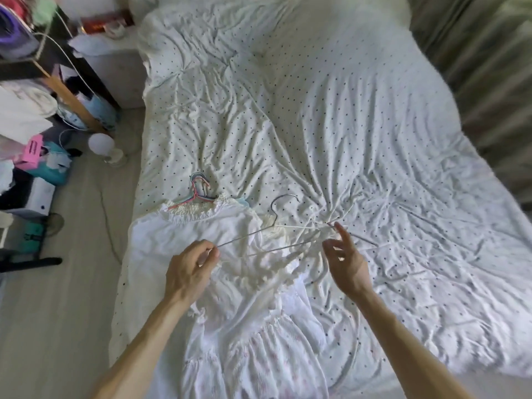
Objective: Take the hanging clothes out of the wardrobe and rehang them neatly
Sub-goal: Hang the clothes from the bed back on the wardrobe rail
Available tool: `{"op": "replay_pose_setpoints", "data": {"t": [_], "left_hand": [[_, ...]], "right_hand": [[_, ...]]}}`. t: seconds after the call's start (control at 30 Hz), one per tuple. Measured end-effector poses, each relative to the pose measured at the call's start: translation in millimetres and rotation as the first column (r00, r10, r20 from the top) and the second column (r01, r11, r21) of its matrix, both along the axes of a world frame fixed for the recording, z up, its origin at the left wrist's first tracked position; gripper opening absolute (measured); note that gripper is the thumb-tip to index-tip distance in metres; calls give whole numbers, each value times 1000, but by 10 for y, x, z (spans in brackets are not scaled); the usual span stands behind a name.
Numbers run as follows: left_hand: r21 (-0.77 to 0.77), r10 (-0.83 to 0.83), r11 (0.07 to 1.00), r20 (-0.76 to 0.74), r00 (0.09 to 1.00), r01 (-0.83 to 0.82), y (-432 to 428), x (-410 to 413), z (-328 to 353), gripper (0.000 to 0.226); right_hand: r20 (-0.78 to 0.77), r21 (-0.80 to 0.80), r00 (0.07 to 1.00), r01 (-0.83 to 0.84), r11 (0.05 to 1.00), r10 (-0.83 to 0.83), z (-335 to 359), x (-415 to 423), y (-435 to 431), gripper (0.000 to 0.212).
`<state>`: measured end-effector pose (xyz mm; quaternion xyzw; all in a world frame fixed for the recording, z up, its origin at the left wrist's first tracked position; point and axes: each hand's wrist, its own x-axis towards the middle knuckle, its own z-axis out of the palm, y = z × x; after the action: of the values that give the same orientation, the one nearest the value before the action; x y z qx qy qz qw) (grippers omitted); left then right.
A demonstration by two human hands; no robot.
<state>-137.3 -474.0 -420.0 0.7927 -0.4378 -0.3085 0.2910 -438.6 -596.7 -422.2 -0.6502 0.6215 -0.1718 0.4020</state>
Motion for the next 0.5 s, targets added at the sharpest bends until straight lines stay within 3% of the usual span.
{"op": "replay_pose_setpoints", "data": {"t": [0.23,0.33,0.5], "left_hand": [[-154,-189,972,-45,981,180,-449,-1345,1012,34],[-199,-312,931,-8,950,305,-678,-2070,1476,39],[-243,-563,797,32,826,553,-892,-3429,2216,33]], "right_hand": [[173,-204,935,342,917,-310,911,-1378,226,31],[262,-271,861,498,823,-435,1330,-2112,397,26],[270,-378,706,703,603,-655,1969,-3399,822,26]]}}
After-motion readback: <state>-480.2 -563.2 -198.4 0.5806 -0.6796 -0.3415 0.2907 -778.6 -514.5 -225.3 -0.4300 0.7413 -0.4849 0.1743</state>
